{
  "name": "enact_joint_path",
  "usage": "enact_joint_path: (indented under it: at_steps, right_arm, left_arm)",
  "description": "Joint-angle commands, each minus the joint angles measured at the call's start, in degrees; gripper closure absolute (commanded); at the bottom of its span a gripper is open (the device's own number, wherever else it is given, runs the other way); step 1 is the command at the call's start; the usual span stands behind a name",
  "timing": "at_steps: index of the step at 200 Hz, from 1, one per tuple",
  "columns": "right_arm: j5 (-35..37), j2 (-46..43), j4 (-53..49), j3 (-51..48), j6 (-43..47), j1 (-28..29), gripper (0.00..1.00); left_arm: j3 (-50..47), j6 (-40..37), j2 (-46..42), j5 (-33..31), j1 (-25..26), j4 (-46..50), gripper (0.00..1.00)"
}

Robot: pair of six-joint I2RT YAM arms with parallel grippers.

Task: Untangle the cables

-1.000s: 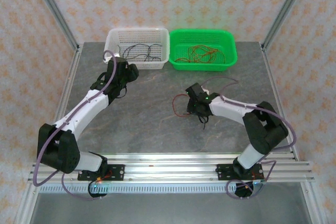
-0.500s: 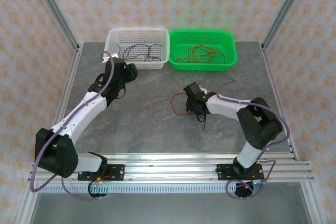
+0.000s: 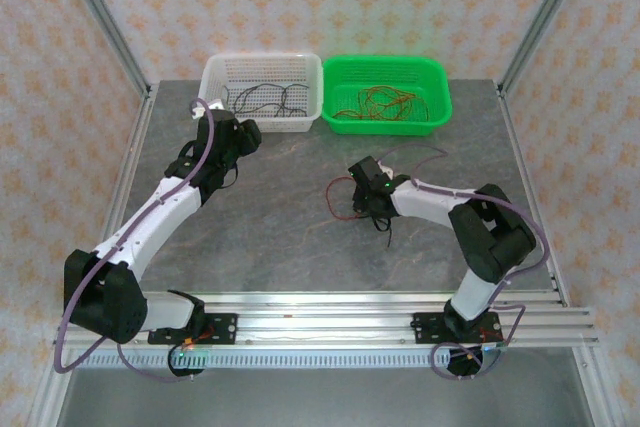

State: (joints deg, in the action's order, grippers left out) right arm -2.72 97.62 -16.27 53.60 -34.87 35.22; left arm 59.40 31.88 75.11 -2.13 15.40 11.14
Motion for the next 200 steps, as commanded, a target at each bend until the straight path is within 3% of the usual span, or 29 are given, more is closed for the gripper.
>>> enact_joint_path:
  at_steps: [1, 15, 31, 93, 150, 200]
  right_arm:
    - [2.4, 1.6, 1.0, 1.4, -0.4, 0.2, 0.76]
    - [2.8, 2.0, 1.3, 1.5, -0.4, 0.2, 0.84]
    - [3.3, 1.7, 1.2, 1.6, -0.5, 0.2, 1.00]
    - [2.4, -10.6, -3.1, 3.4, 2.0, 0.2, 1.00]
    - [-8.5, -21.3, -3.2, 5.5, 11.0, -1.2, 1.00]
    - [-12.4, -25.3, -3.5, 12.4, 15.2, -6.4, 1.00]
  left_arm:
    - [-0.8, -0.5, -1.0, -0.6, 0.8, 0.5, 0.39]
    - [-0.9, -0.5, -1.1, -0.6, 0.8, 0.5, 0.39]
    - [-0.9, -0.5, -1.4, -0.6, 0.9, 0.7, 0.39]
    - [-1.3, -0.1, -3.8, -0.9, 3.4, 2.0, 0.40]
    - [-7.3, 1.3, -5.4, 1.8, 11.7, -2.6, 0.40]
    - [-13.8, 3.4, -8.6, 2.9, 16.4, -7.6, 0.41]
